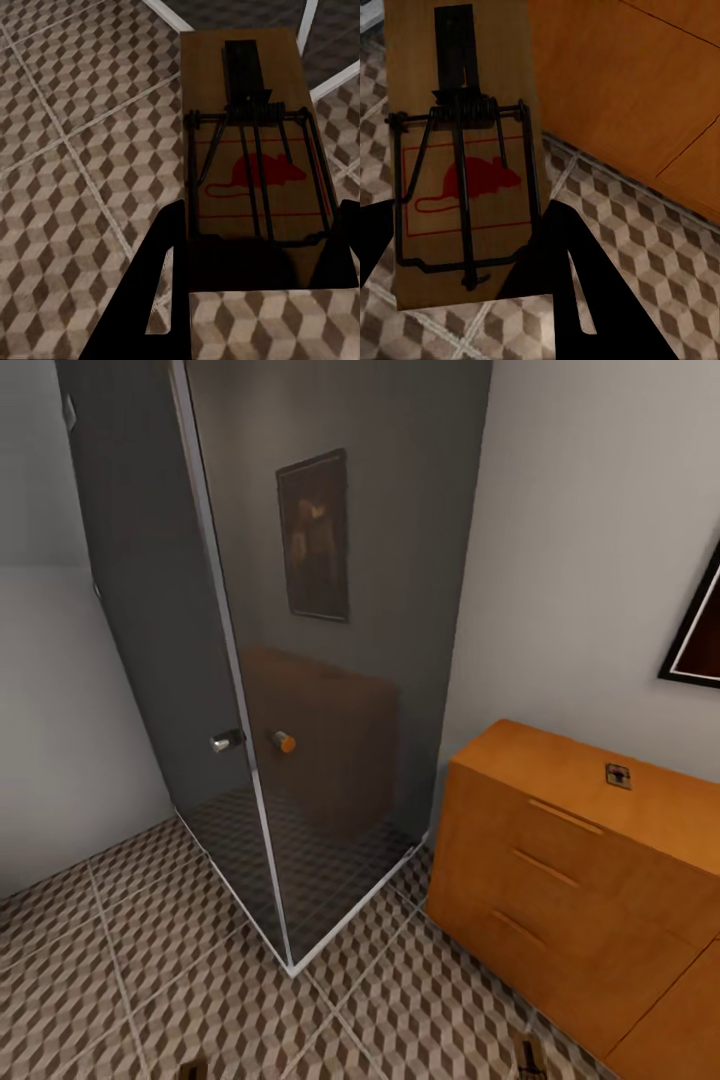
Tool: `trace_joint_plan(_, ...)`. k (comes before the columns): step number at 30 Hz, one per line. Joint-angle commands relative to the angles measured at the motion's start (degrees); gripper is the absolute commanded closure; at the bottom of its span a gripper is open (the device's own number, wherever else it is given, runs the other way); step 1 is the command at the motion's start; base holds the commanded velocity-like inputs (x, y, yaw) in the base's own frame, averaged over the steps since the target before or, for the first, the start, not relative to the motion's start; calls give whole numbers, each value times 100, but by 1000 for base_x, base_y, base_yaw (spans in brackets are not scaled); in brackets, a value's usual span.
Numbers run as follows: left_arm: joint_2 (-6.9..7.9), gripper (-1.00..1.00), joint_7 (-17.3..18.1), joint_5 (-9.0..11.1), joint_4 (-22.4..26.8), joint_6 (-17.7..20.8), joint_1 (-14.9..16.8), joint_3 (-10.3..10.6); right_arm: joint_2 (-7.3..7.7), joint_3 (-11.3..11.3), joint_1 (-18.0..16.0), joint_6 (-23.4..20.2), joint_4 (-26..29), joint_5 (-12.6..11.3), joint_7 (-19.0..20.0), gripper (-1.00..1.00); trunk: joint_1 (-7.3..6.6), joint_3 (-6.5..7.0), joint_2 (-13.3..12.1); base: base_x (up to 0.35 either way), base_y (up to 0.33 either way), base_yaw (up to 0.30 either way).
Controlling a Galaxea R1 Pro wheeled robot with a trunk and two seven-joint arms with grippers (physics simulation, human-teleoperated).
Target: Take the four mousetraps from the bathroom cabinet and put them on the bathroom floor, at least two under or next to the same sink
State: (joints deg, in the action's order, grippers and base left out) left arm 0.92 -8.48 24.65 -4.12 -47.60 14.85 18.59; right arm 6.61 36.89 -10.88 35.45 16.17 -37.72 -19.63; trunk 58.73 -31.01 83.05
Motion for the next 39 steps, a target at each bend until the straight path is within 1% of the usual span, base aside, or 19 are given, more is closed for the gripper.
trace_joint_plan(1, -4, 100, -49, -4, -18, -21, 9, 48, -15, 47, -2, 16, 9, -43, -23, 100, 0, -6, 3, 0, 0, 253)
trace_joint_plan(6, -4, 100, -49, -4, -18, -19, 9, 48, -48, 46, -2, 17, 9, -43, -23, 100, 0, -6, 3, 0, 0, 253)
trace_joint_plan(14, -4, 100, -49, -4, -18, -21, 9, 48, -54, 46, -2, 19, 9, -43, -22, 100, 0, -6, 3, -47, 26, 253)
trace_joint_plan(39, -4, 100, -49, -4, -18, -20, 9, 48, -54, 46, -2, 21, 9, -43, -23, 100, 0, -6, 3, -100, 111, 253)
